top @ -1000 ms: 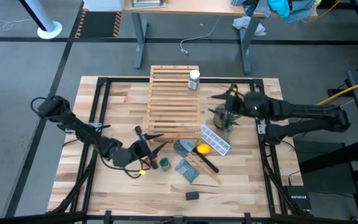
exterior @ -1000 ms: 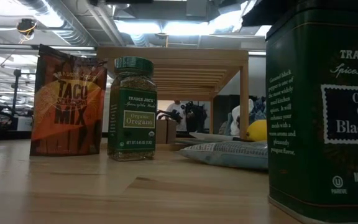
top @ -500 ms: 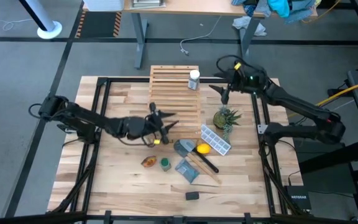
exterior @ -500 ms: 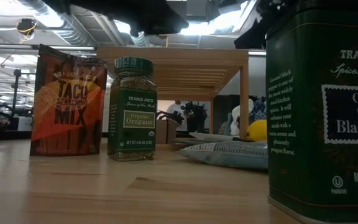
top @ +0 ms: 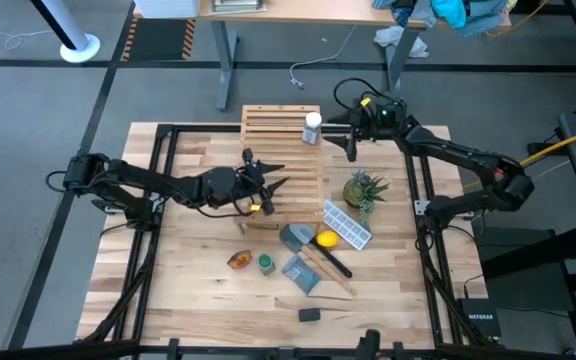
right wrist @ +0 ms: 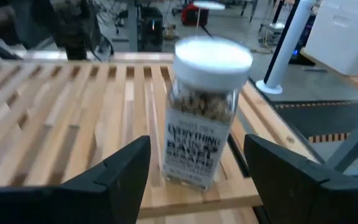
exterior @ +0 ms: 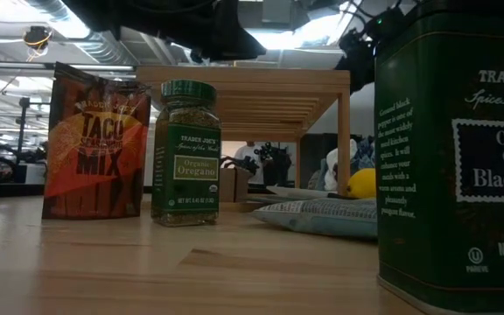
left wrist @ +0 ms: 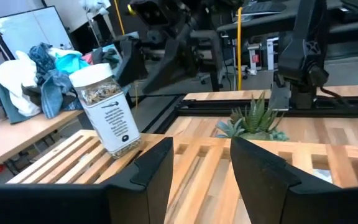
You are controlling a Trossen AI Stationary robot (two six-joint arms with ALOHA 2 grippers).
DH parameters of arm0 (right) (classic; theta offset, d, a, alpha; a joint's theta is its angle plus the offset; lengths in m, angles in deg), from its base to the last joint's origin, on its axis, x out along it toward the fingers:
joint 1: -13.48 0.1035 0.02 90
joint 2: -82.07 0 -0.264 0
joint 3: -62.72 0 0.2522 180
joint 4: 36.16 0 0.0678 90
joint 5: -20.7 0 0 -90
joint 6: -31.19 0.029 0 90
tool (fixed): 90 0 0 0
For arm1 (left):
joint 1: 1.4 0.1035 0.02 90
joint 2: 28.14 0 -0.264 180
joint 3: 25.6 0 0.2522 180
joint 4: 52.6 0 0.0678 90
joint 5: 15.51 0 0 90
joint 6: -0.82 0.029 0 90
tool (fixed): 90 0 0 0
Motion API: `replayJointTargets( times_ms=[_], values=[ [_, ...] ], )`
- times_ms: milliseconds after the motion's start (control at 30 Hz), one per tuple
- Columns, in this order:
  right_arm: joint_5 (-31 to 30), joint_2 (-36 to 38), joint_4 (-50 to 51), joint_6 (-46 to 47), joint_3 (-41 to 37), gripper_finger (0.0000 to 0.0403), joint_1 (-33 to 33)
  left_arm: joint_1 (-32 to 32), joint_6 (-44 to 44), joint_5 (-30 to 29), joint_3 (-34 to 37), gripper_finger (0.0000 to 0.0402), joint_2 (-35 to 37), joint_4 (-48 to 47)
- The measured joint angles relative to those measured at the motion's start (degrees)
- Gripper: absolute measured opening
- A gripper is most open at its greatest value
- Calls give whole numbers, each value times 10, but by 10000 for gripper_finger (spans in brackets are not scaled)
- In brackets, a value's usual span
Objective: Shelf spices
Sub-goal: Remove the white seasoning bottle from the shelf
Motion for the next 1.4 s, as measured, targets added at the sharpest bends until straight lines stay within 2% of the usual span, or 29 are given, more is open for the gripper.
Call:
replayJointTargets(
  times_ms=[267, 367, 467, 633, 900, 1400],
  values=[
    [3, -61, -53, 3, 0, 264, 1, 10, -1, 0, 0, 155, 0, -3],
    [30, -72, -55, 19, 0, 264, 2, 9, -1, 0, 0, 155, 0, -4],
    [53, -76, -50, 33, 0, 264, 14, 9, -4, 0, 0, 155, 0, -4],
    [56, -76, -51, 36, 0, 264, 52, 9, -7, 0, 0, 155, 0, -4],
    [-43, -76, -55, 17, 0, 264, 88, 8, -7, -1, 0, 155, 0, -10],
    [-56, -76, -126, 17, 0, 264, 88, 15, 0, -1, 0, 155, 0, -21]
  ],
)
